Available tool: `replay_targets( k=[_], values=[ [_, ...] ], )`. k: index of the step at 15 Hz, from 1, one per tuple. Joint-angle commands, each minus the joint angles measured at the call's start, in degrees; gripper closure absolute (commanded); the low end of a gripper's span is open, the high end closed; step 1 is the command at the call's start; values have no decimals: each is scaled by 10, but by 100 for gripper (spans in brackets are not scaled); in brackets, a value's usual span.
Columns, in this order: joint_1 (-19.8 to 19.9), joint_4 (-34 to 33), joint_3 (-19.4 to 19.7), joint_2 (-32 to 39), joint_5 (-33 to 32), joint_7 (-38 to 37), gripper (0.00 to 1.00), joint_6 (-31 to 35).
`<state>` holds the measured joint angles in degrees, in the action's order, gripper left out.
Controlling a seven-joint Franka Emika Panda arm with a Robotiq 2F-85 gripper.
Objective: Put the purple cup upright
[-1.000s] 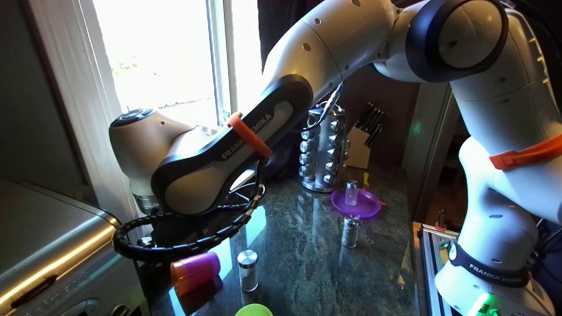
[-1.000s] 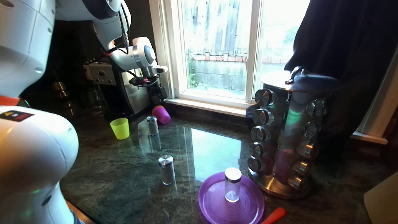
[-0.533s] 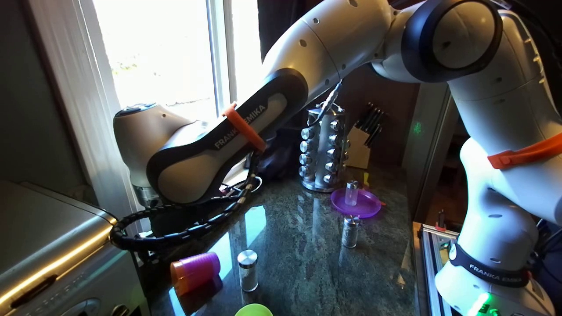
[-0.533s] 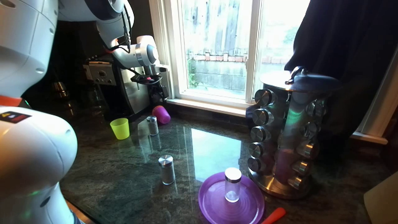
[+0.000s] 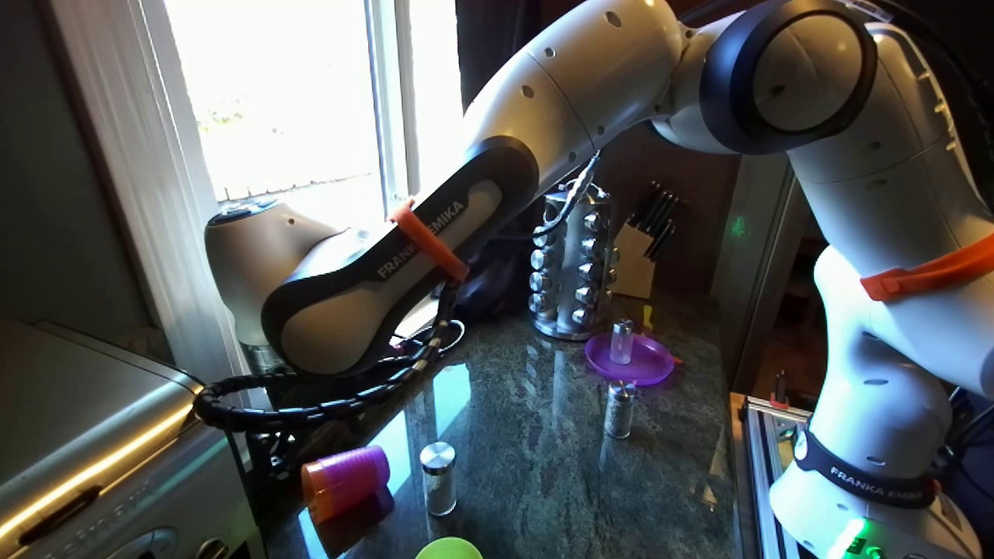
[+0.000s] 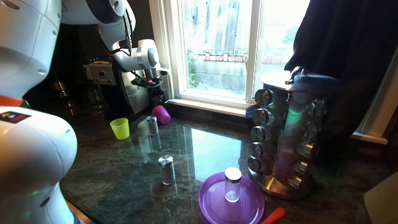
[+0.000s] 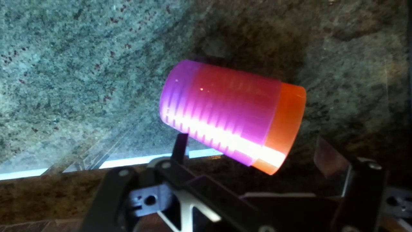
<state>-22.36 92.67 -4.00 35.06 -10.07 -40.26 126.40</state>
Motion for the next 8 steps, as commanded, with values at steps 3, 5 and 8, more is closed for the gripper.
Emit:
replay_targets(
  k=[3,5,8],
  values=[
    [-6,-17,7,23,-1,7,5,4],
    [-5,-18,7,24,0,7,23,1],
    [-6,-16,8,20,-2,6,55,-1]
  ],
)
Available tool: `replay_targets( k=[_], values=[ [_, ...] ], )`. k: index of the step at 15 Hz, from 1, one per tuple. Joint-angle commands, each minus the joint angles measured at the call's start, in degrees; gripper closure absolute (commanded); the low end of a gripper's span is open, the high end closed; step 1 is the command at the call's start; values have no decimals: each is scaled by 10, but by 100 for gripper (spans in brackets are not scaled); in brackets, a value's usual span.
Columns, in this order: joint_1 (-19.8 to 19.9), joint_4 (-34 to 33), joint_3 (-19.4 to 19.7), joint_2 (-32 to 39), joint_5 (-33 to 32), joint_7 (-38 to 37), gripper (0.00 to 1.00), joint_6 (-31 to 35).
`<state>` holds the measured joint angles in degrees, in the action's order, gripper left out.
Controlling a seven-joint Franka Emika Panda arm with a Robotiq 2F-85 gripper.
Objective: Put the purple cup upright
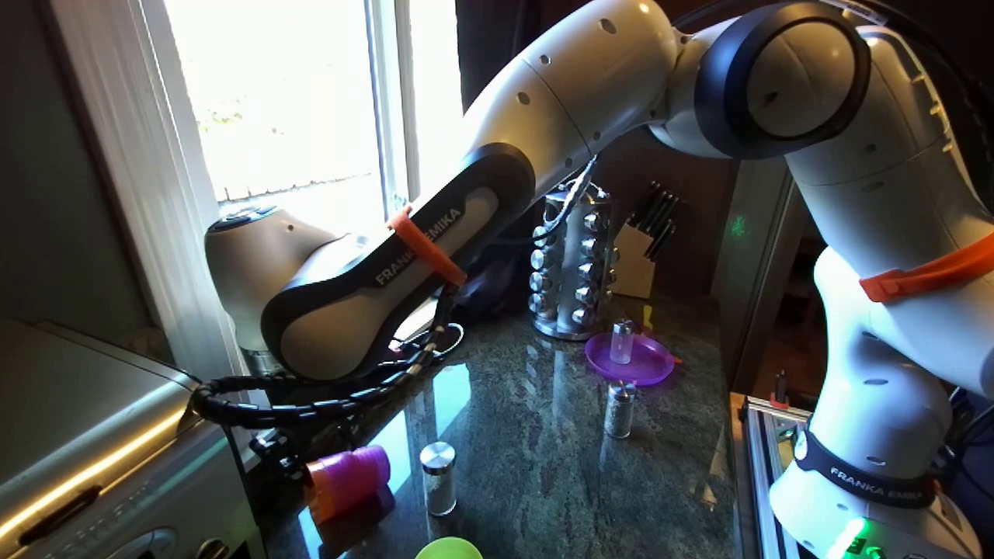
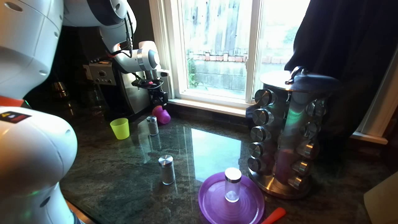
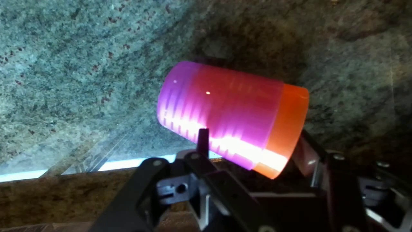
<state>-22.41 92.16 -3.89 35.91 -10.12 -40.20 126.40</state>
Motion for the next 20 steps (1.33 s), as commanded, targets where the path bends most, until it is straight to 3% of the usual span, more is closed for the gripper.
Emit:
replay_targets(
  k=[1,7,13,14,15,17,20],
  values=[
    [-6,-9,8,10,-2,4,63,-2],
    [3,-3,10,-10,4,6,100,0],
    [8,-1,11,-11,13,2,100,-8],
    [4,-2,13,-15,14,-12,97,-13],
    [-1,-2,12,-21,13,-18,72,-20],
    [-7,-5,7,-31,8,-11,70,-33],
    [-1,-23,-8,-39,10,49,47,-102]
  ],
)
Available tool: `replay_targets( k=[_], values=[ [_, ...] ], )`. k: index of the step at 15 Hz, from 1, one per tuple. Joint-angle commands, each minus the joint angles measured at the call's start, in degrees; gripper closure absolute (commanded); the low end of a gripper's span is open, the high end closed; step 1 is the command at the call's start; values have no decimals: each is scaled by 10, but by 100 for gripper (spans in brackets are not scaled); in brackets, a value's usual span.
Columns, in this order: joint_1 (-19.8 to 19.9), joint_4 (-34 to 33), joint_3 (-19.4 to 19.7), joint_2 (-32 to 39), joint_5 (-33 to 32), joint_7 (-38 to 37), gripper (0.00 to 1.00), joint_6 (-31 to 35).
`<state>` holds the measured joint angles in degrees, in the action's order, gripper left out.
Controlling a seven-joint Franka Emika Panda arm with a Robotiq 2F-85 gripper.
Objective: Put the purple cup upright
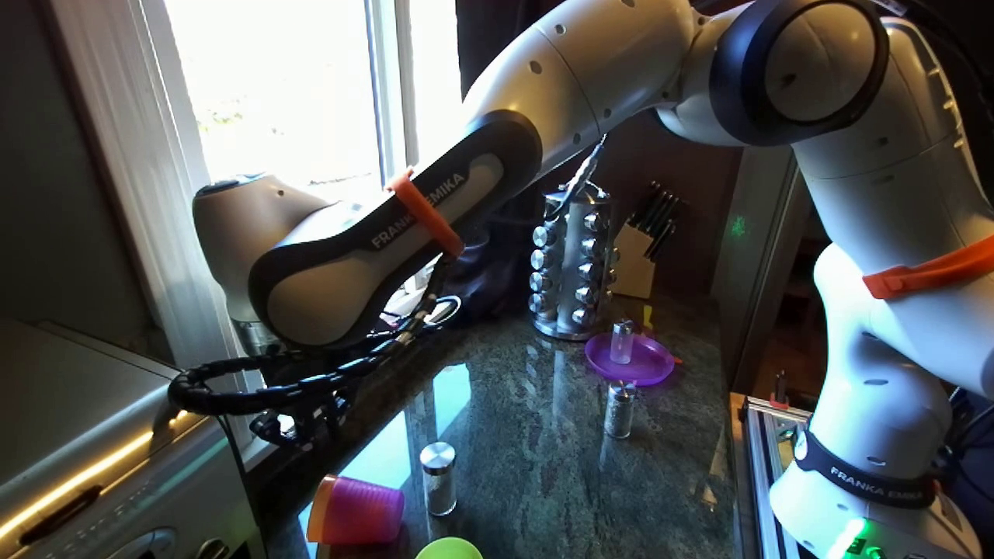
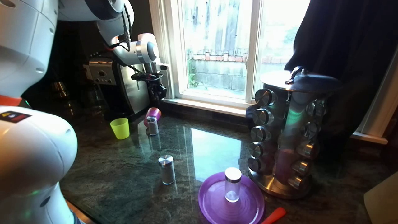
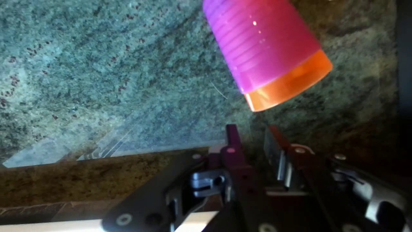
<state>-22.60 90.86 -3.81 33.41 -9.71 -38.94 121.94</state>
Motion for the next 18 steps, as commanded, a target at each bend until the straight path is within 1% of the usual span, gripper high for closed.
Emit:
replay_targets(
  k=[1,2,3,4,5,6,7,9,12,13,14,15,18],
  values=[
    [4,-15,-11,-18,14,37,38,-80],
    [7,-19,-15,-21,23,39,31,-99],
    [20,-22,-30,-22,46,78,25,-110],
    [26,-29,-36,-18,62,103,16,-120],
    [26,-41,-33,-10,76,98,9,-132],
    [26,-55,-31,-1,99,70,3,-154],
    [28,-58,-29,5,118,54,0,-149],
    [25,-66,-20,19,141,2,0,-140],
    [17,-74,-3,38,138,-85,0,-117],
    [19,-79,-6,41,145,-101,0,-129],
    [28,-81,-19,37,156,-85,0,-149],
    [25,-65,-12,30,133,-72,0,-130],
    [25,-72,-15,33,141,-76,0,-135]
  ],
)
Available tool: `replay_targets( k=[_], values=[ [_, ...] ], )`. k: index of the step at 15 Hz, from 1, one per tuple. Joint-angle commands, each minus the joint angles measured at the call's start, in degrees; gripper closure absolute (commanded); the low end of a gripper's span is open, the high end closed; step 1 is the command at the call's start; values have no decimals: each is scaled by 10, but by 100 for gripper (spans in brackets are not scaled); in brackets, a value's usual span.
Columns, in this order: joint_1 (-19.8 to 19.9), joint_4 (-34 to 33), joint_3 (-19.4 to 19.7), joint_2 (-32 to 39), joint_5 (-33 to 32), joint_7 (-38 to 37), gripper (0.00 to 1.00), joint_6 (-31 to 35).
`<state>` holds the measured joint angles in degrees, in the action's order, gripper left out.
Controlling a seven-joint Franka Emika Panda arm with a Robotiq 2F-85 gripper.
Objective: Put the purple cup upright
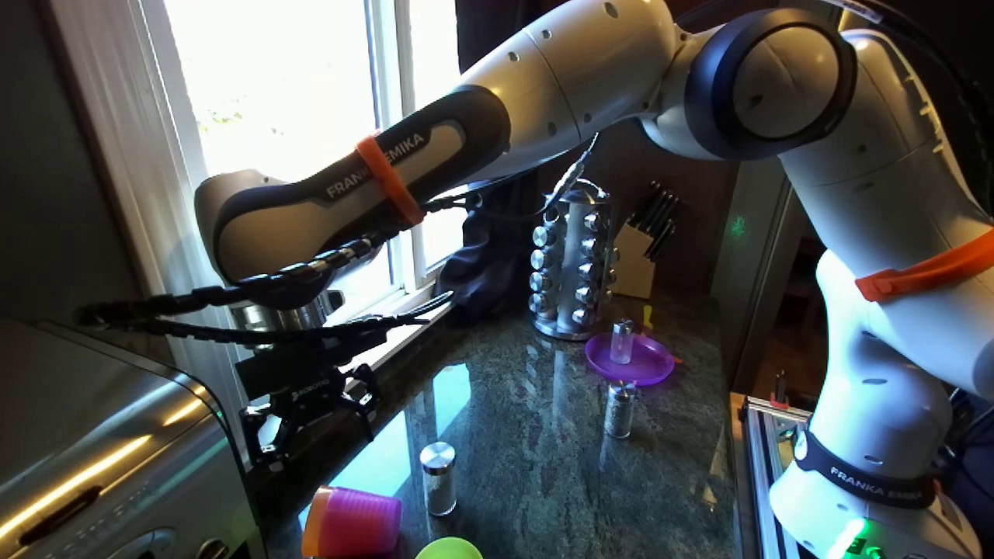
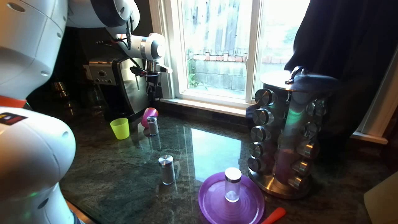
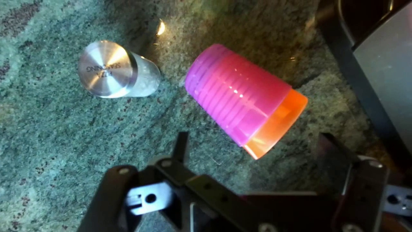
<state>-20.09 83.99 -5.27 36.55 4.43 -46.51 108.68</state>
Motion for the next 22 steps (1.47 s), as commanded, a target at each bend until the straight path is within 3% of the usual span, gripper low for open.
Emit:
replay_targets(
  k=[1,9,22],
  values=[
    [3,-9,-2,9,11,-8,0,6],
    [6,-45,8,60,19,-67,0,55],
    [-8,-108,29,107,-12,-140,0,-63]
  ],
)
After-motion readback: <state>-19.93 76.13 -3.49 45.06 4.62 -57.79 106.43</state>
